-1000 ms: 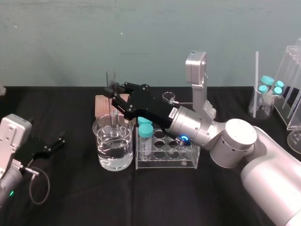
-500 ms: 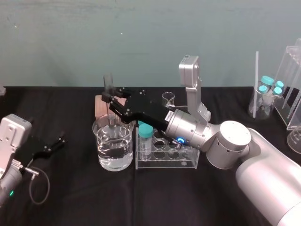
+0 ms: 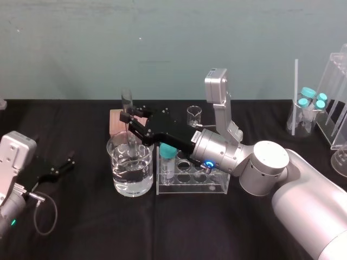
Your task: Hold the test tube with one hand and immerse one end into the beaker, then return it to the test tube rack.
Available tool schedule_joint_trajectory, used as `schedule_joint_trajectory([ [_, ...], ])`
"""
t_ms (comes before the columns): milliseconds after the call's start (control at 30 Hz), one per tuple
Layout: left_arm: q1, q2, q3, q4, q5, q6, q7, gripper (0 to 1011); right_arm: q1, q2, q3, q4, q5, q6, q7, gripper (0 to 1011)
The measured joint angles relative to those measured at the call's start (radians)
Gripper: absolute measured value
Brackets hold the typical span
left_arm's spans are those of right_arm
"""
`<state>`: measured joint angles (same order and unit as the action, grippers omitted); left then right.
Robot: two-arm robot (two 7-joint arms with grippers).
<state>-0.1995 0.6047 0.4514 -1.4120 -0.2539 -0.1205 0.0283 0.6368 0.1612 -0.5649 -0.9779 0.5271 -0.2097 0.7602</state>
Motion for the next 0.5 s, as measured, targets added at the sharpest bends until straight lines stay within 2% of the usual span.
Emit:
schedule_joint_trajectory([
  [500,0.000,0.000,0.000,0.000,0.000,0.000,0.000,1000,0.004,0.001,0.006,0.005,-0.006,0.001,0.004,227],
])
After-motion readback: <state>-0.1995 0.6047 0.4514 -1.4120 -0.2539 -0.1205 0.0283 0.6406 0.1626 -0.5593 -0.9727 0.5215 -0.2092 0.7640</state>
